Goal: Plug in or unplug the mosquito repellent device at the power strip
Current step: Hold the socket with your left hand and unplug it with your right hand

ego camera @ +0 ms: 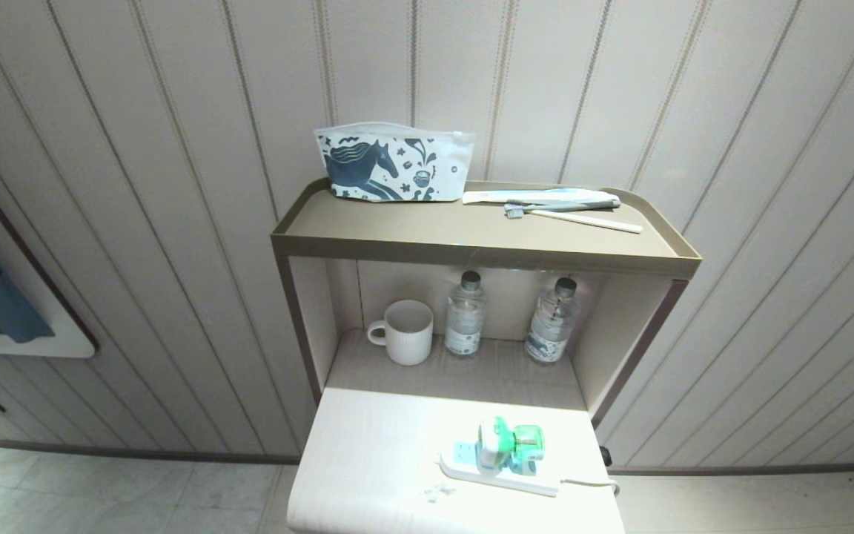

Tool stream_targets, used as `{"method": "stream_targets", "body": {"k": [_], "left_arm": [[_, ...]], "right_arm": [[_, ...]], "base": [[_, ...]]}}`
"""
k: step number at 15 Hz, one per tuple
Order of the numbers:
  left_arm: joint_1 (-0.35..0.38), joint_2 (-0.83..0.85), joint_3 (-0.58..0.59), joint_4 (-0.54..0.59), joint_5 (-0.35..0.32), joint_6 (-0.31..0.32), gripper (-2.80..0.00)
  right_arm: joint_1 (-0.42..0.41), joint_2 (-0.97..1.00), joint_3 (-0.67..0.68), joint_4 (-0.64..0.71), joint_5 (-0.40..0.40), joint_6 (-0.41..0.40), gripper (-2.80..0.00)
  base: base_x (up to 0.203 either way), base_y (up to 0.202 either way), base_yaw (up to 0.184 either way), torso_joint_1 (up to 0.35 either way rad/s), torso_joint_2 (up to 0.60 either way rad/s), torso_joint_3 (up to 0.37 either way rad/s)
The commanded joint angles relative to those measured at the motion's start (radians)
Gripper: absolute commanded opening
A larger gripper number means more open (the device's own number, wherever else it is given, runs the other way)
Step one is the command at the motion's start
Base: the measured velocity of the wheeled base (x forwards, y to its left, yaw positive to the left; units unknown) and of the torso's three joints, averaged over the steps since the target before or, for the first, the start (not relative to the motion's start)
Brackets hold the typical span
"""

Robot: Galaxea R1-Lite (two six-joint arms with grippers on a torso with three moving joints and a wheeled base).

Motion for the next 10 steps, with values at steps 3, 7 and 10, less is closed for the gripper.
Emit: {"method": "stream_targets", "body": {"k": [3, 7, 10], "left_arm": [[0.000, 0.001, 0.000, 0.000, 0.000, 0.000, -2.80], [0.000, 0.001, 0.000, 0.000, 0.000, 0.000, -2.80], [0.000, 0.001, 0.000, 0.000, 0.000, 0.000, -2.80]], "right_arm": [[0.000, 0.000, -0.007, 0.000, 0.003, -0.010, -2.80], [0.000, 0.026, -0.145, 0.027, -0.002, -0.018, -2.80], [0.006, 0.177, -0.519, 0.133, 0.027, -0.016, -2.80]], "base": [[0.000, 0.000, 0.000, 0.000, 0.00, 0.000], [0.000, 0.000, 0.000, 0.000, 0.00, 0.000], [0.000, 0.000, 0.000, 0.000, 0.00, 0.000]]}}
